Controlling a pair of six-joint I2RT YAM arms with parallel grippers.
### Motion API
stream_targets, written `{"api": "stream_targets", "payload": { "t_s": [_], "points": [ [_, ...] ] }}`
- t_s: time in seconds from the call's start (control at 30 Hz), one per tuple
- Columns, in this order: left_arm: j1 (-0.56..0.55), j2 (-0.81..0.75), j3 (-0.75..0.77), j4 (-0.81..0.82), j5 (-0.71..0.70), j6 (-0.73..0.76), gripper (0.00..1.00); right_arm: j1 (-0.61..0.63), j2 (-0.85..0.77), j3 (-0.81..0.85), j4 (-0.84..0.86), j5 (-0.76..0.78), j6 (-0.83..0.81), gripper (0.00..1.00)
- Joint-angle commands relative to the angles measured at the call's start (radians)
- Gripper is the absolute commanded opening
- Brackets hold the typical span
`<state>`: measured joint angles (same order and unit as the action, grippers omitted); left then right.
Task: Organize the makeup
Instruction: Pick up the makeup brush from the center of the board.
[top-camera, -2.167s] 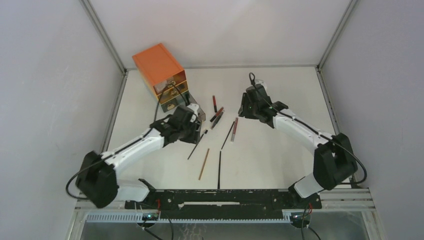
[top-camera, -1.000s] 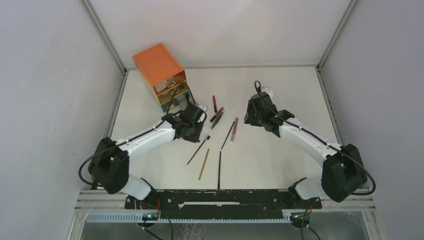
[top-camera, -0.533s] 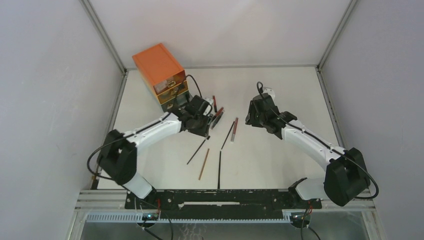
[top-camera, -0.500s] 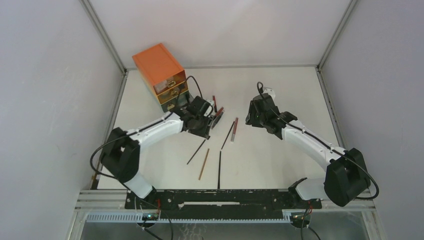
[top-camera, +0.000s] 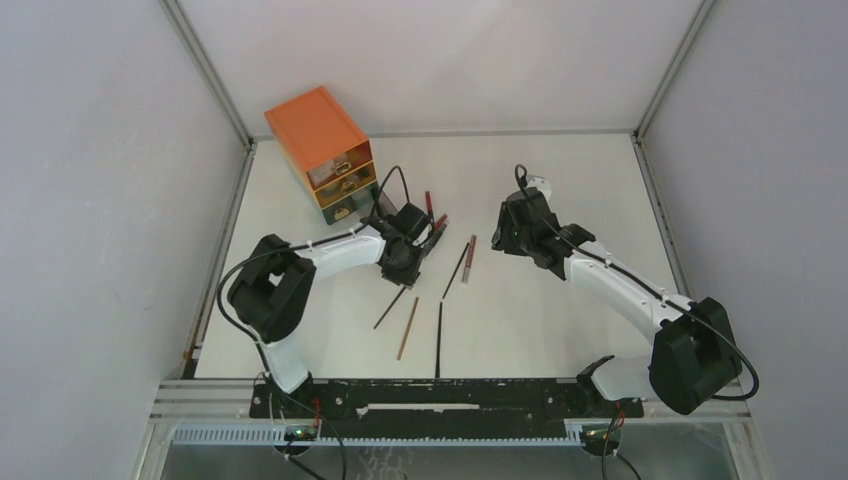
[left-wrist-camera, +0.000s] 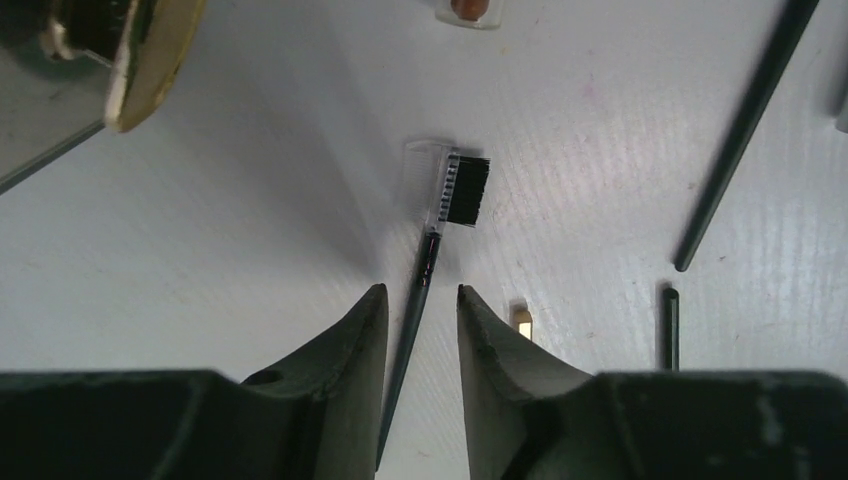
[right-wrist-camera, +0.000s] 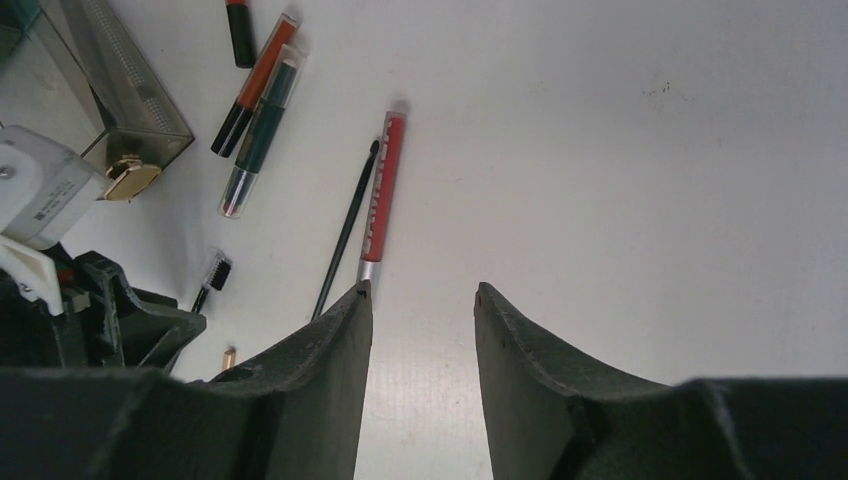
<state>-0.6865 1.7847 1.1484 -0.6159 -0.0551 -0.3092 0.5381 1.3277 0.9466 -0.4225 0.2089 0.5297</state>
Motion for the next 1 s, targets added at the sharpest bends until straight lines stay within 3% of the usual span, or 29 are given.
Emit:
{"api": "stream_targets", "payload": {
  "t_s": [0.0, 0.1, 0.17, 0.7, 0.97],
  "points": [
    [-0.008, 0.036, -0.018, 0.005, 0.009, -0.024, 0.33, -0.003, -0.010, 0.001, 0.028, 0.011, 0.013, 0.50],
    [-0.007, 0.051, -0.020, 0.003, -0.009, -0.034, 0.10, -0.003, -0.011, 0.001, 0.023, 0.012, 0.014, 0.50],
    [-0.007, 0.049, -0.019, 0.001, -0.020, -0.036, 0.04, -0.003, -0.013, 0.001, 0.022, 0.015, 0.013, 0.50],
    [-0.005, -0.229, 0.073, -0.153, -0.036, 0.007, 0.00, -0.003, -0.020, -0.006, 0.028, 0.012, 0.017, 0.49],
    [0.132, -0.197, 0.214, -0.110, -0.031, -0.164, 0.00, -0.003, -0.045, -0.009, 0.016, 0.024, 0.015, 0.49]
  ]
}}
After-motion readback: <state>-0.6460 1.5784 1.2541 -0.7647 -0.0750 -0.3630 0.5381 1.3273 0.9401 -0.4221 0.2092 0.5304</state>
